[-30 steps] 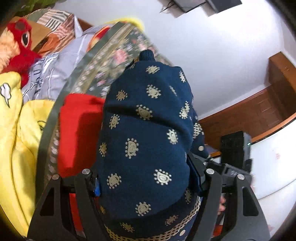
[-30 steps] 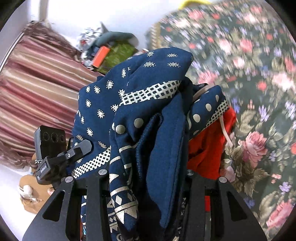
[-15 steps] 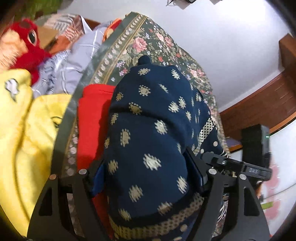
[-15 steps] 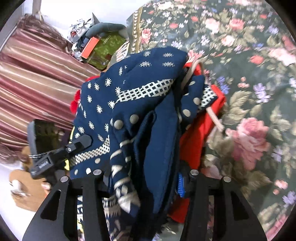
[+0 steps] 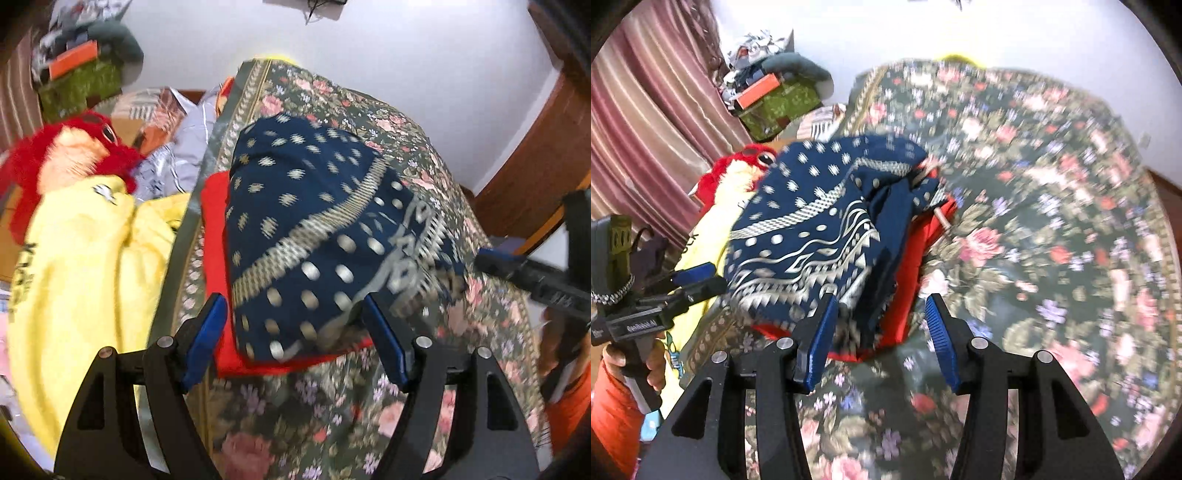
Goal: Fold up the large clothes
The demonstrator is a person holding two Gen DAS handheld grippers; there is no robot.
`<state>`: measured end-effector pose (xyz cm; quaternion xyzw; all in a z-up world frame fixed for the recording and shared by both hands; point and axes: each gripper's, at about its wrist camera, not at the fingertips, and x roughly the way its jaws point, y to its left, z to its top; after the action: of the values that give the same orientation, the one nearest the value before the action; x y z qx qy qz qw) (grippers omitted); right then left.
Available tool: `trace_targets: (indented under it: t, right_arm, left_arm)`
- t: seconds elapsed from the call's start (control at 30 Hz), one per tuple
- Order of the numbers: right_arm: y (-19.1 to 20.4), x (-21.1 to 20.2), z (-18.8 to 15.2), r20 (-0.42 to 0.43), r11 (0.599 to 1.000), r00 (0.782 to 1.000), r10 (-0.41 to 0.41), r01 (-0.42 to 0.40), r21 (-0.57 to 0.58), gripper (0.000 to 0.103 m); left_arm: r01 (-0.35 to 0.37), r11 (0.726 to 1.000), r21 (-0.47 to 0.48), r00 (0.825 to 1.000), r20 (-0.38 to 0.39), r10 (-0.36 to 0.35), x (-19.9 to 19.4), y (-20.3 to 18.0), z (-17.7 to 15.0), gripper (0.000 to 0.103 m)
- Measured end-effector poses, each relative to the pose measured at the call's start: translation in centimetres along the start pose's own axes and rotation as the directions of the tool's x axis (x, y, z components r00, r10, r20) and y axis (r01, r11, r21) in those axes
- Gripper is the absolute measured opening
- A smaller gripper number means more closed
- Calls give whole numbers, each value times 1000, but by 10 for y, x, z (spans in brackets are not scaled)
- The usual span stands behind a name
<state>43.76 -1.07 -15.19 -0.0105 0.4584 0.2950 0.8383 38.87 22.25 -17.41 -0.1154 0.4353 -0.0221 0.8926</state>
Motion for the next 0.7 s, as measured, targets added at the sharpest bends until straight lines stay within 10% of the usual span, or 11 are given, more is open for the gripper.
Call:
trace_targets:
  t: [0.33,0.7]
  right_arm:
    - [64,-139,-6,348,993,937,-17,57,-105,46]
    - [131,-238,-61,644,978,764,34,107,-178,46]
  left_arm:
    - [-21,996,91,945,326,-10,-139,-59,-7,74]
    - [-88,982,167,750,660,-45,-273,-115,-63,74]
